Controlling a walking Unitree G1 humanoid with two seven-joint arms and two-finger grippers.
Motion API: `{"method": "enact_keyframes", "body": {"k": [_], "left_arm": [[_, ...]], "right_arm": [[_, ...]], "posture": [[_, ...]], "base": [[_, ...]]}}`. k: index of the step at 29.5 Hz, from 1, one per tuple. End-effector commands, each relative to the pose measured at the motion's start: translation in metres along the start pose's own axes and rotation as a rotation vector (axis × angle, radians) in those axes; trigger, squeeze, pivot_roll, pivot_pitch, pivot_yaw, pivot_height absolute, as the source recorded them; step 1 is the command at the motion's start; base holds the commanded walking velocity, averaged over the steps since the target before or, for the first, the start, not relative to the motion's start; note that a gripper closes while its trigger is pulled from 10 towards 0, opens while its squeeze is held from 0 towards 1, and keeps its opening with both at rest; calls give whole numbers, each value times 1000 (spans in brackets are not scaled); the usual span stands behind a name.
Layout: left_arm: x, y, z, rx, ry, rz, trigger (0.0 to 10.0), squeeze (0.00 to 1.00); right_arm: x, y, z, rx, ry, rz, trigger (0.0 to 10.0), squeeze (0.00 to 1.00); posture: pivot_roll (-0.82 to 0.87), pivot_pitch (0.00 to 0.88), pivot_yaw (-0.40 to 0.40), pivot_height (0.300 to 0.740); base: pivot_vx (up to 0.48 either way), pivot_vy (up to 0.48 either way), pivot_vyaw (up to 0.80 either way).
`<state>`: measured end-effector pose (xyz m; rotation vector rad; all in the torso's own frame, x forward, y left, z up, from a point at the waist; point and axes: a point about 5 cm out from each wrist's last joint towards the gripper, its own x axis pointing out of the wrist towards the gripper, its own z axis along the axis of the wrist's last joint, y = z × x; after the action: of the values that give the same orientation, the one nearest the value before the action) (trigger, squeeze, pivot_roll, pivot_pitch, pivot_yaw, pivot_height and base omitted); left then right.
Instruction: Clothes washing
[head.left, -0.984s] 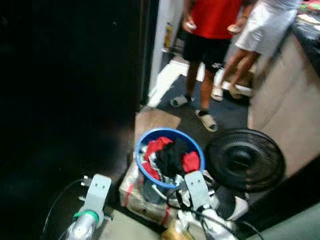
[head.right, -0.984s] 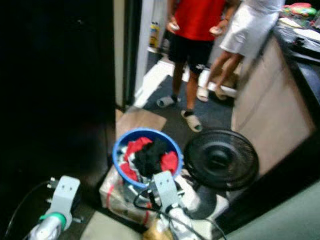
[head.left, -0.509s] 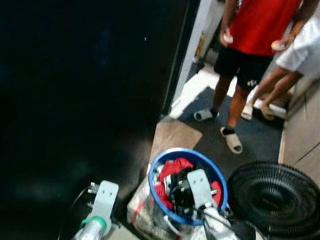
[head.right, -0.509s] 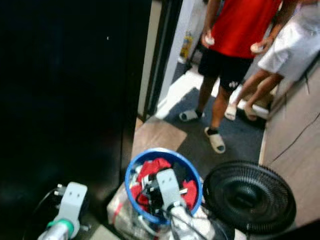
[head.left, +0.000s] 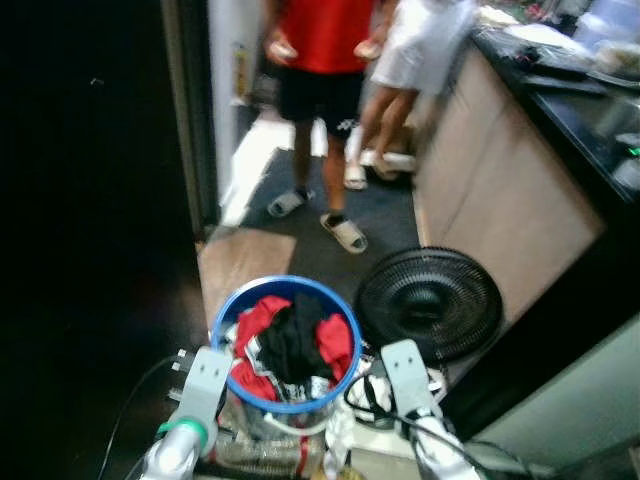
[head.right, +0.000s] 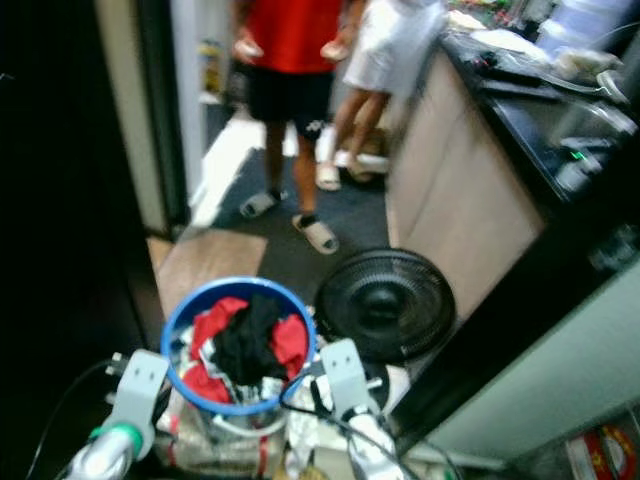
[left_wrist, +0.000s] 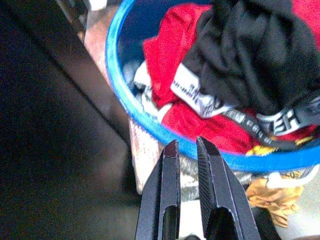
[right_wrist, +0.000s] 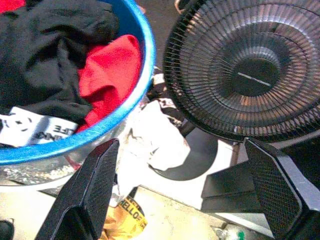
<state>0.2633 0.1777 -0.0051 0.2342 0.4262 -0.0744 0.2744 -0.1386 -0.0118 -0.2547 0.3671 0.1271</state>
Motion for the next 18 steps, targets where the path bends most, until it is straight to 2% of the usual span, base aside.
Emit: {"method": "enact_keyframes", "body": {"k": [1, 15, 18], "left_arm": [[-4, -1, -12, 8, 41, -6, 10000, 0], [-3, -1, -12, 11, 40, 1, 10000, 0], [-3, -2, -10, -12, 25, 0, 10000, 0]], "right_arm": [[1, 0, 1, -8, 5, 1, 10000, 0], [1, 5, 3, -17, -10, 18, 10000, 0], [1, 6, 4, -20, -13, 22, 10000, 0]], "posture": [[177, 0, -50, 740], [176, 0, -46, 740], [176, 0, -46, 740]], "base": [[0, 0, 0], [0, 0, 0], [0, 0, 0]]}}
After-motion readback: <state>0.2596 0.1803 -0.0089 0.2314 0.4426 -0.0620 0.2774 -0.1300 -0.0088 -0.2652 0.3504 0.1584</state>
